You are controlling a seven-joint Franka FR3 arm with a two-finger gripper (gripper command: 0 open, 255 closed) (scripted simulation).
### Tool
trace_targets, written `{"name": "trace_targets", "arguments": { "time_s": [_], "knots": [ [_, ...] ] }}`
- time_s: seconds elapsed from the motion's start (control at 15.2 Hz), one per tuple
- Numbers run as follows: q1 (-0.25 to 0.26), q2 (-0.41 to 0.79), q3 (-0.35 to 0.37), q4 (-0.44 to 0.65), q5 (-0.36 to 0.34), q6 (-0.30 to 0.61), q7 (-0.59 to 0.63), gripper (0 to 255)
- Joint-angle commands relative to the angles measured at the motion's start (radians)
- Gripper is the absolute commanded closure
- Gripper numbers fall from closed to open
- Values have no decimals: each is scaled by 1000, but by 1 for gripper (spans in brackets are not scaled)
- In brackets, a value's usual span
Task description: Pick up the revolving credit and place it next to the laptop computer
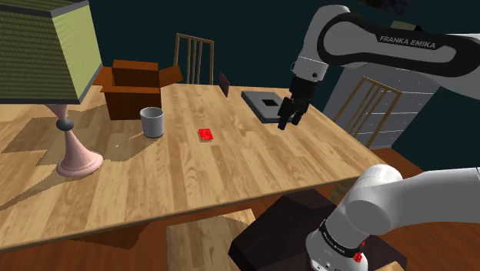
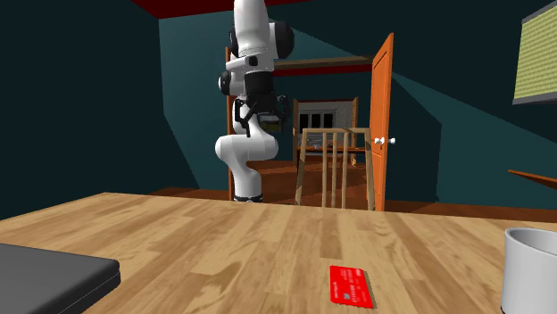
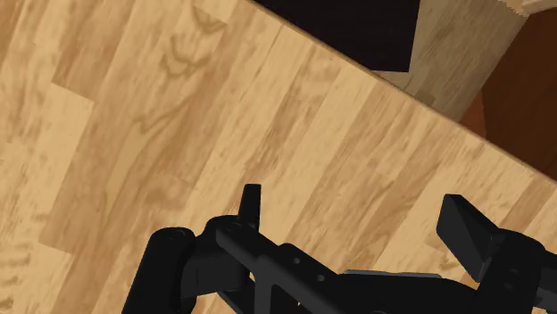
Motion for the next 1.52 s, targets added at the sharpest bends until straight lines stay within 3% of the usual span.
{"name": "trace_targets", "arguments": {
  "time_s": [0.0, 0.73, 1.45],
  "knots": [
    [0, 0, 0, 0, 0, 0, 0, 0],
    [5, 574, 68, 377, 56, 21, 197, 0],
    [13, 1150, 74, 927, 89, -128, 377, 0]
  ]
}}
